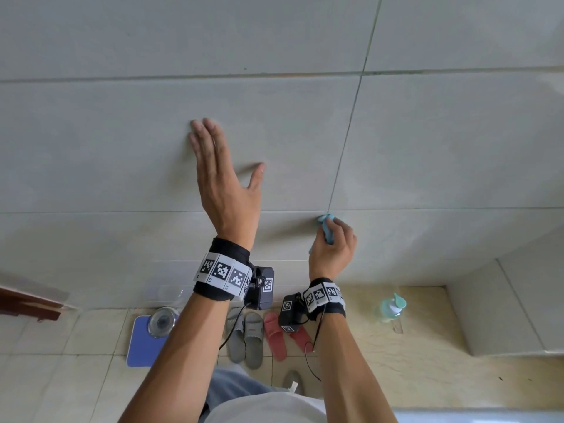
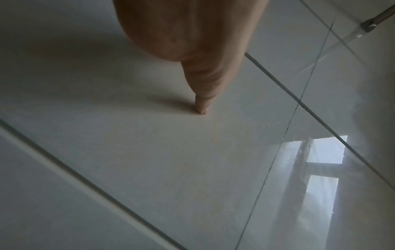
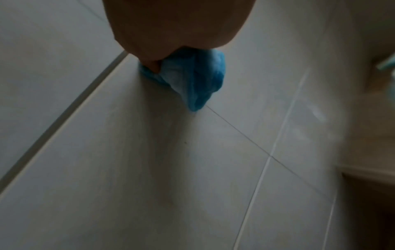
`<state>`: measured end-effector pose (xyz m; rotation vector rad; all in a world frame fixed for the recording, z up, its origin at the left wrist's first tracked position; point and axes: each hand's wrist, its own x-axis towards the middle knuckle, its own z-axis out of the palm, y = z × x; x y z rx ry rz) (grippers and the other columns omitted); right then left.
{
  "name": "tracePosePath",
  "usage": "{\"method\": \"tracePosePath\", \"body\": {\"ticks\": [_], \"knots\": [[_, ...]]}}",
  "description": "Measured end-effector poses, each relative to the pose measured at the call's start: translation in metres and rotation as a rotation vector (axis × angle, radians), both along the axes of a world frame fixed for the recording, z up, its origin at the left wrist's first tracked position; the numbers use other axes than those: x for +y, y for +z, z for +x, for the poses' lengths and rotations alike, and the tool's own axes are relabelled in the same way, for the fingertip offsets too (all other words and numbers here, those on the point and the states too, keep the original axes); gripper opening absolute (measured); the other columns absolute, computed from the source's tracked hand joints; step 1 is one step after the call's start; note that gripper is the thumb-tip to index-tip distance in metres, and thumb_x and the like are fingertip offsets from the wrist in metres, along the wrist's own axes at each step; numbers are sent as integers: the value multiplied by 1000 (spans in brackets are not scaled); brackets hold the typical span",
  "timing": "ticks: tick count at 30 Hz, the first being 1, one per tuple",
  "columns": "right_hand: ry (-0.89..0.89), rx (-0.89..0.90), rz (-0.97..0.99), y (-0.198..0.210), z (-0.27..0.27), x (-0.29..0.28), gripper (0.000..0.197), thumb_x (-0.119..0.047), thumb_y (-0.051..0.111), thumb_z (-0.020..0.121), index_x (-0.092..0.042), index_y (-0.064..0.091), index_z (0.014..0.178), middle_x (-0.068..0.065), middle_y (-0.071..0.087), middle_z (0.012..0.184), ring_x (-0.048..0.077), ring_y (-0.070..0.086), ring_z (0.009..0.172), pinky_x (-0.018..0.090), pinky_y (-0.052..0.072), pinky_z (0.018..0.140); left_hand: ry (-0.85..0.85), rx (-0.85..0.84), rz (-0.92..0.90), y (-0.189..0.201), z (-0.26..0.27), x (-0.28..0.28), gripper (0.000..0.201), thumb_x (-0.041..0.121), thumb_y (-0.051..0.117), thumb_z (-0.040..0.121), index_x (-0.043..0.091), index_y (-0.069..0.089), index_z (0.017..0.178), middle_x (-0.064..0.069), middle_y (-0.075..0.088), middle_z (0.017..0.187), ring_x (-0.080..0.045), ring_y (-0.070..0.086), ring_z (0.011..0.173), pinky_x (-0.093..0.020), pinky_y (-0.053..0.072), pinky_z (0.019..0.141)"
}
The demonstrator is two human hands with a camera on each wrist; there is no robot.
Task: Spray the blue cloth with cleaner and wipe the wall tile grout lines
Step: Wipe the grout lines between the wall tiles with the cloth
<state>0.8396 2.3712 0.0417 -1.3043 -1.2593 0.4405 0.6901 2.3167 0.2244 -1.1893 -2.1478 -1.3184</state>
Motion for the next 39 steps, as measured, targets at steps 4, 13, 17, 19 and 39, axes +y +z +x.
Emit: {"method": "tracePosePath", "body": {"ticks": [4, 13, 17, 19, 39], "knots": [[-19, 190, -57, 7, 3, 2, 17, -6, 79, 88, -11, 76, 104, 0, 71, 112, 21, 66, 105, 33, 55, 92, 9, 22, -15, -1, -2, -2, 101, 34, 80, 87, 3, 22, 163, -21, 16, 171, -34, 15, 159, -43, 26, 127], [-96, 586, -275, 27, -11, 5, 12, -11, 80, 87, -14, 77, 98, 0, 72, 101, 11, 70, 94, 33, 59, 90, 17, 20, -11, -2, -2, -2, 101, 34, 81, 86, 3, 24, 163, -21, 17, 170, -34, 17, 159, -43, 27, 127], [-55, 435, -147, 32, -12, 7, 11, -9, 80, 87, -9, 78, 98, -4, 70, 100, 16, 69, 96, 37, 59, 89, 16, 15, -3, -1, 1, 0, 101, 36, 81, 86, 2, 24, 162, -22, 18, 170, -35, 17, 159, -39, 24, 128], [-30, 327, -98, 24, -6, 9, 11, -10, 80, 88, -8, 78, 99, -3, 71, 102, 22, 69, 99, 41, 59, 88, 18, 31, -11, -1, -2, -2, 99, 35, 80, 86, 3, 25, 163, -21, 19, 170, -35, 18, 159, -40, 25, 128], [145, 154, -173, 36, -12, -1, 10, -11, 80, 88, -9, 80, 97, -3, 69, 100, 19, 68, 93, 41, 58, 87, -2, 14, -13, -1, 5, -3, 101, 34, 80, 87, 7, 22, 164, -19, 16, 171, -35, 15, 159, -37, 24, 128]]}}
